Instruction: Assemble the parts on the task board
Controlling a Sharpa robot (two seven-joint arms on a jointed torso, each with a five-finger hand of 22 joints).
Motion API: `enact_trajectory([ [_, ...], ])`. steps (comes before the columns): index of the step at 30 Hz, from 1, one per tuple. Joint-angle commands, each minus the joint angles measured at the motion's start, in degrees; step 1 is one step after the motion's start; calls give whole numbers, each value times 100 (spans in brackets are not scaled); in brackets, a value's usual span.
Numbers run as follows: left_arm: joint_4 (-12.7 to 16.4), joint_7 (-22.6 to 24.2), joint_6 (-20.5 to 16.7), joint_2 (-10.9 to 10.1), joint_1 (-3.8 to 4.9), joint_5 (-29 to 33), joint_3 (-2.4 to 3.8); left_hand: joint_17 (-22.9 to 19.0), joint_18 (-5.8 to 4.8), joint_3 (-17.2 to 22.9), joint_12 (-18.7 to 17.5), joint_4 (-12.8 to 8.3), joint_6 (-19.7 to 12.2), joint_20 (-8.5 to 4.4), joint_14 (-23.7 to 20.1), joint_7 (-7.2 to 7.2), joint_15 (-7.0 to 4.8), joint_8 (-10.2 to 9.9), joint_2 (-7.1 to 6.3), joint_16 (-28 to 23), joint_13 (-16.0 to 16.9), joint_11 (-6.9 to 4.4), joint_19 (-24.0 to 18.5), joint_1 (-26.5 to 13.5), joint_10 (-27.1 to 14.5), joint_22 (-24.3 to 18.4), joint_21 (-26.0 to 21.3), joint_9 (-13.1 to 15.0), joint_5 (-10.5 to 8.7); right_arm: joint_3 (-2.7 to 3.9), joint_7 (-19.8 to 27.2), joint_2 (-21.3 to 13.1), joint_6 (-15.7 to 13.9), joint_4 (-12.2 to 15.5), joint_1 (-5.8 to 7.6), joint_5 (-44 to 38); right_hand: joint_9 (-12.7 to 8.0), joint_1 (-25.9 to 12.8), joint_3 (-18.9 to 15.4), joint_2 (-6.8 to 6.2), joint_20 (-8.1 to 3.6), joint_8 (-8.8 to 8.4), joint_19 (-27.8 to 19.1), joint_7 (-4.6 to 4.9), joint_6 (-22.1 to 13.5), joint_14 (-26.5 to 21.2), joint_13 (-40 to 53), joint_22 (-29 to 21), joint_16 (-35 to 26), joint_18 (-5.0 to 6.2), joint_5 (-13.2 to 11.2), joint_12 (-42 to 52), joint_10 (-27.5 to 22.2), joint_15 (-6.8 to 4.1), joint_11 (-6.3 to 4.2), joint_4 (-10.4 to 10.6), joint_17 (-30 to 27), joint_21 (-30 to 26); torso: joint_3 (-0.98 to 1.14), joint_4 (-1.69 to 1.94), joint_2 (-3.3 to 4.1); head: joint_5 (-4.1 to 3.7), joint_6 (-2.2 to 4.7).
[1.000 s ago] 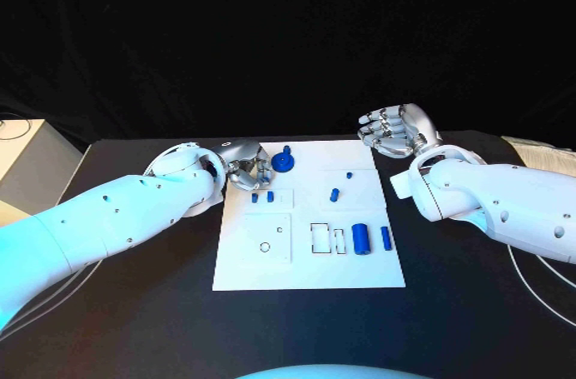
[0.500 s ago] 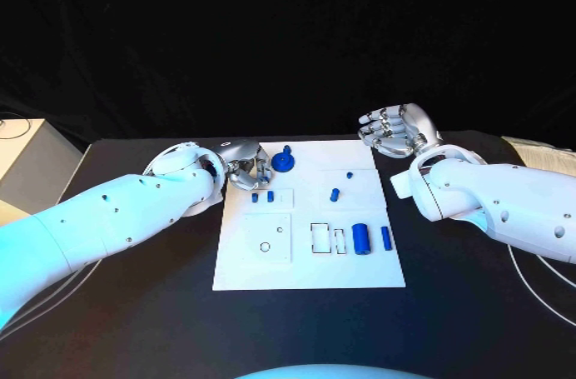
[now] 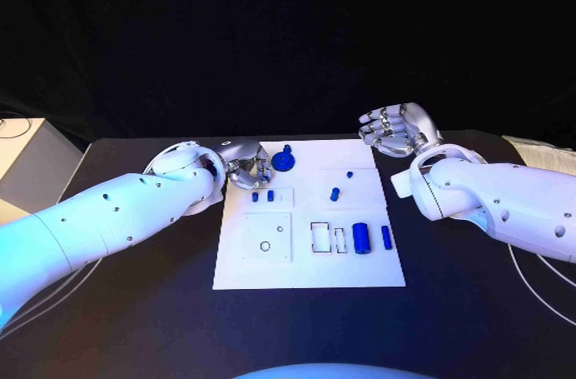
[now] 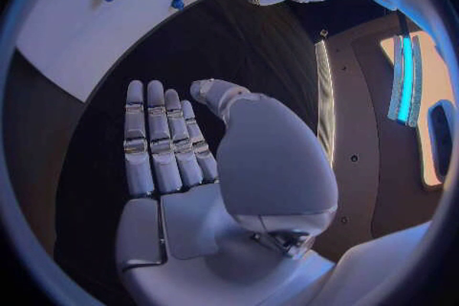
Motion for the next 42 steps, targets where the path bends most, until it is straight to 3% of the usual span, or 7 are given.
enact_trajectory([
  [1, 1, 40, 179, 24, -14, -21, -24, 1, 47, 9, -37, -20, -4, 21, -35, 35, 7, -9, 8, -26, -10, 22, -35, 40, -11, 2, -29, 13, 3, 2, 64, 0, 44, 8, 0, -34, -5, -45, 1, -8, 1, -26, 26, 18, 23, 41, -7, -5, -29, 21, -37, -23, -16, 10, -35, -34, -5, -2, 5, 3, -1, -2, -5],
  [17, -24, 64, 194, 28, -15, -20, -97, -11, 54, 0, -151, -76, 39, 25, -52, 34, 3, -27, 19, -46, -31, 19, -55, 92, 83, -1, -37, 16, 3, 2, 64, 3, 33, 5, 0, -34, -7, -57, -3, -15, 4, -32, 24, 21, 17, 38, -7, -15, -31, 21, -35, -26, -21, 13, -32, -31, -9, -4, 1, 1, -3, -7, 5],
  [29, -7, 121, -36, 9, -16, 20, -100, -46, 58, -27, -416, -88, -240, 53, -109, 72, 28, -301, -27, -84, -65, 38, -77, 46, 147, 5, -41, -81, 4, 2, 85, 11, 27, 1, 0, -29, -9, -61, -5, -19, 5, -37, 22, 24, 11, 35, -7, -18, -33, 20, -35, -28, -25, 15, -30, -30, -11, -6, -2, 7, 0, 1, 6],
  [42, 4, 123, -149, -2, -16, 36, -99, -139, 60, -41, -534, -70, -421, 61, -218, 79, 41, -452, -67, -126, -55, 55, -86, -8, 52, 5, -48, -141, 5, 2, 106, 12, 15, 0, 0, -9, -10, -64, -5, -20, 6, -40, 20, 26, 6, 32, -8, -21, -35, 20, -34, -30, -29, 17, -28, -29, -12, -7, 3, 3, 1, 13, 6],
])
